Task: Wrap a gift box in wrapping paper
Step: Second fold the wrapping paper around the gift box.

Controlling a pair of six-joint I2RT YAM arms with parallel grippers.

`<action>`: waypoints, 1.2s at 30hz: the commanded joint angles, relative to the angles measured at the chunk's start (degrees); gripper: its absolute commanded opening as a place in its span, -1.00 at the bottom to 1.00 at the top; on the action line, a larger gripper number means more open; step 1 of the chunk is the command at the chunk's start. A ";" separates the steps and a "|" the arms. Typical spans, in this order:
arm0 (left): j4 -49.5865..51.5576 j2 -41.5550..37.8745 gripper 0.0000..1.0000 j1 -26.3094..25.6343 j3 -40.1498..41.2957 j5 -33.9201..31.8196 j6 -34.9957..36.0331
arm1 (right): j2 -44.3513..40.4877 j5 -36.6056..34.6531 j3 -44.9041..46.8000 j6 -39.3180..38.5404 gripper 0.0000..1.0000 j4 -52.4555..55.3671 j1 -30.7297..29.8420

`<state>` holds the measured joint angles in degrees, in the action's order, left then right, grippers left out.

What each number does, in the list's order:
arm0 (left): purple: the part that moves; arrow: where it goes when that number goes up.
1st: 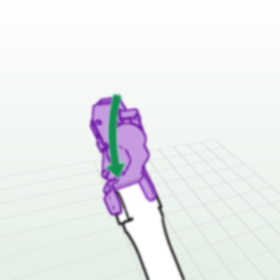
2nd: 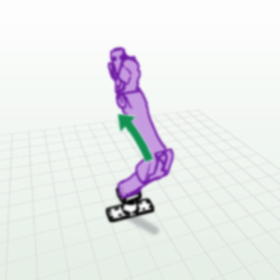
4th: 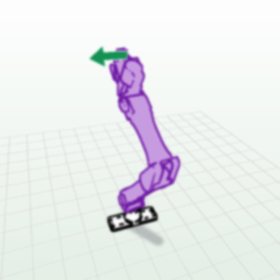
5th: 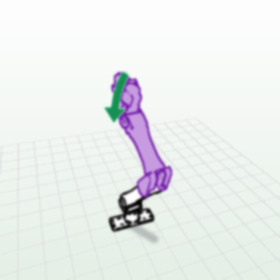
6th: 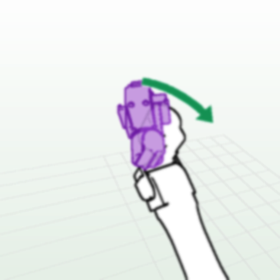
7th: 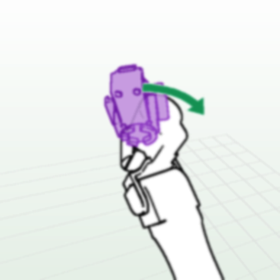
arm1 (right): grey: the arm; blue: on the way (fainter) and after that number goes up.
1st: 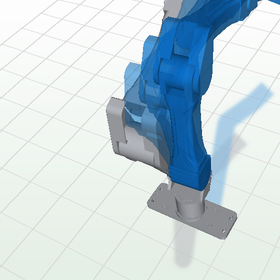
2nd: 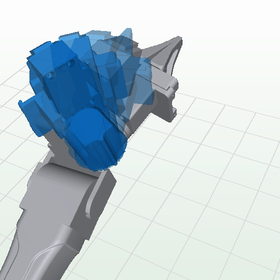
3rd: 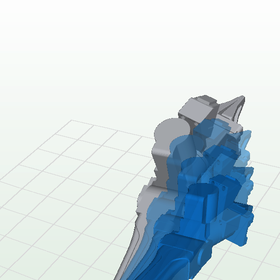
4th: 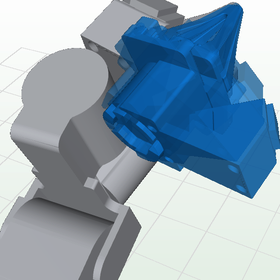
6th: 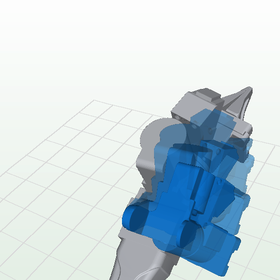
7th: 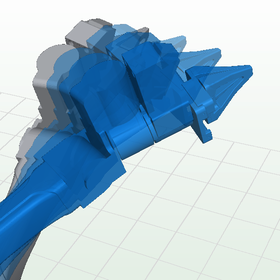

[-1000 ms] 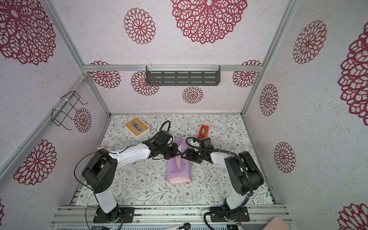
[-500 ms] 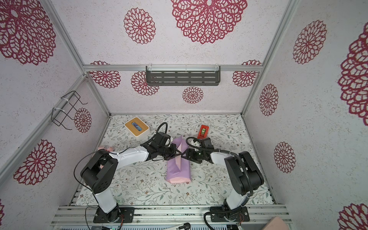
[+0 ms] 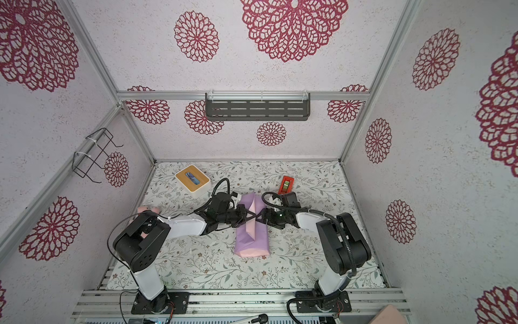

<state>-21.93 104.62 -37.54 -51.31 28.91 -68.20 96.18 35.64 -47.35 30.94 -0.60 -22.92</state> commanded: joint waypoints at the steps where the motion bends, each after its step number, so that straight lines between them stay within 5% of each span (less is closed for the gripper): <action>1: -1.86 5.33 -1.00 -2.42 2.07 1.06 -0.09 | 4.37 -8.81 0.79 -3.49 0.70 9.85 -3.27; 36: 8.99 7.14 -1.00 -0.69 3.58 -0.08 5.44 | -3.74 -7.53 -7.32 -6.24 0.80 17.69 1.26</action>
<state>-24.32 105.78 -36.71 -50.92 31.53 -66.70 95.04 30.81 -53.52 27.00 12.84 -22.70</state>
